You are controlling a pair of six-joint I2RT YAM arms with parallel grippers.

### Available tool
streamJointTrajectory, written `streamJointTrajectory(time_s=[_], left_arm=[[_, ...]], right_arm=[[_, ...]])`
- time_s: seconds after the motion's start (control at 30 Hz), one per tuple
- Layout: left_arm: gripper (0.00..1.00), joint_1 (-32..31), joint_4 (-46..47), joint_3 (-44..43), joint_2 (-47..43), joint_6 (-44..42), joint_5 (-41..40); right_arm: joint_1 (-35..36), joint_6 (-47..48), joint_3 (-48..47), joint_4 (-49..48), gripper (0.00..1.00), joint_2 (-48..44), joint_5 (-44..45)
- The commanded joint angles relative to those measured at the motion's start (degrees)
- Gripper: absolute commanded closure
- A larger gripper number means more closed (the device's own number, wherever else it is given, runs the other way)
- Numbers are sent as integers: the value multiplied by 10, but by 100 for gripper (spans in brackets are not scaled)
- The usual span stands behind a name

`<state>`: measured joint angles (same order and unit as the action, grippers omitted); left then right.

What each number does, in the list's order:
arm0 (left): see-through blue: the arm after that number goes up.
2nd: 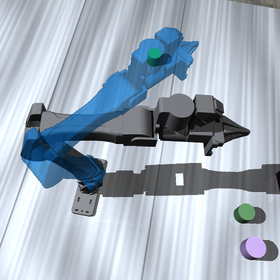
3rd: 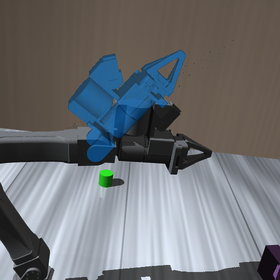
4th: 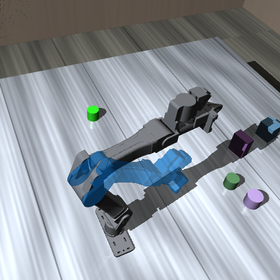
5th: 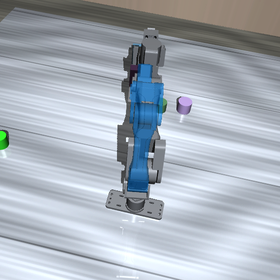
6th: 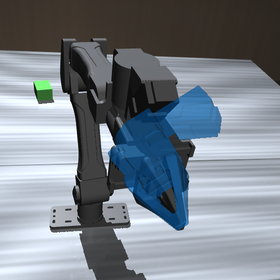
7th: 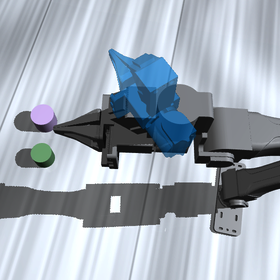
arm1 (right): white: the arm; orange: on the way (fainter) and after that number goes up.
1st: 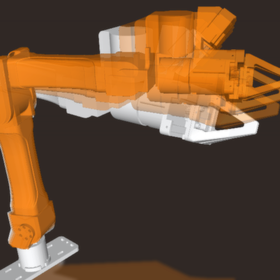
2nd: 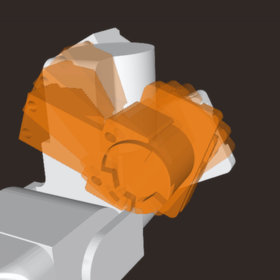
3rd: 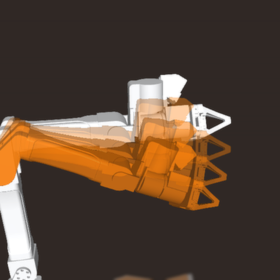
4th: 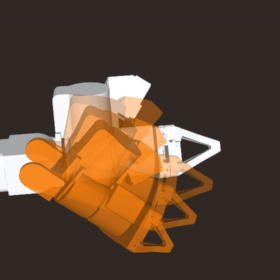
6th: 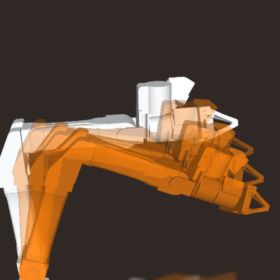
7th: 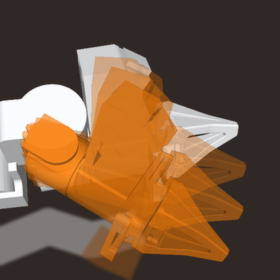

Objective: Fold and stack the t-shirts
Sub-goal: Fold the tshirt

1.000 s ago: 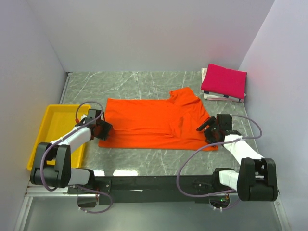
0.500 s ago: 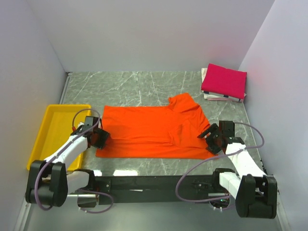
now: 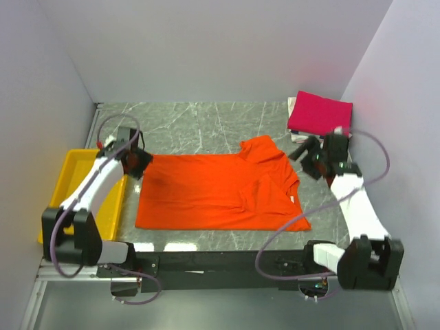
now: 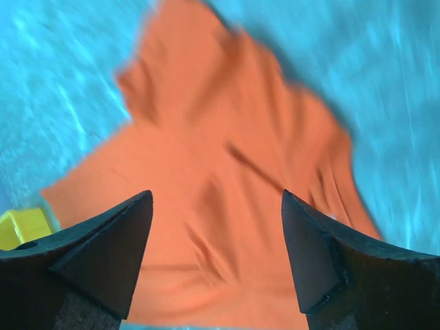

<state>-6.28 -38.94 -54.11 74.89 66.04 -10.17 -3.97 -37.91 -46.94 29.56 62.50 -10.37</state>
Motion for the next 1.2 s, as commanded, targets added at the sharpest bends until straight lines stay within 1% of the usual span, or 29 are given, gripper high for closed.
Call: streamJointTrajectory(time_s=[0.0, 0.07, 0.1, 0.13, 0.17, 0.2, 0.23, 0.33, 0.5, 0.6, 0.73, 0.83, 1.0, 1.03, 1.13, 1.17], left_arm=[[44, 3, -18, -100, 90, -4, -82], [44, 3, -17, -138, 138, 1, -97], [45, 3, -24, -179, 164, 8, -98], [46, 3, -27, -201, 216, 10, -100], [46, 3, -32, -222, 240, 15, -101], [47, 4, -40, -261, 262, 18, -100], [48, 4, -42, -276, 302, 19, -97], [50, 4, -59, -329, 361, 31, -90], [51, 3, -79, -393, 420, 44, -95], [53, 4, -98, -409, 437, 54, -96], [56, 4, -97, -399, 451, 68, -92], [62, 3, -101, -398, 462, 74, -86], [63, 4, -104, -391, 473, 85, -84], [64, 4, -103, -391, 476, 87, -84], [68, 5, -100, -390, 483, 84, -78], [72, 5, -98, -388, 484, 81, -74]], right_arm=[[4, 67, -110, -57, 19, 104, -5], [6, 78, -143, -71, 21, 153, -11], [10, 86, -170, -73, 22, 193, -12], [12, 89, -182, -75, 22, 212, -12], [13, 92, -191, -83, 23, 227, -9], [15, 92, -201, -87, 23, 253, -4], [17, 93, -206, -91, 23, 264, -2], [21, 100, -221, -104, 24, 302, 1], [30, 94, -234, -119, 25, 336, 2], [34, 92, -247, -114, 25, 349, 7], [35, 93, -266, -109, 25, 367, 9], [37, 100, -286, -99, 25, 386, 16], [37, 104, -300, -91, 25, 411, 23], [51, 107, -302, -92, 25, 416, 24], [57, 113, -320, -82, 26, 440, 26], [59, 115, -324, -81, 26, 446, 25]])
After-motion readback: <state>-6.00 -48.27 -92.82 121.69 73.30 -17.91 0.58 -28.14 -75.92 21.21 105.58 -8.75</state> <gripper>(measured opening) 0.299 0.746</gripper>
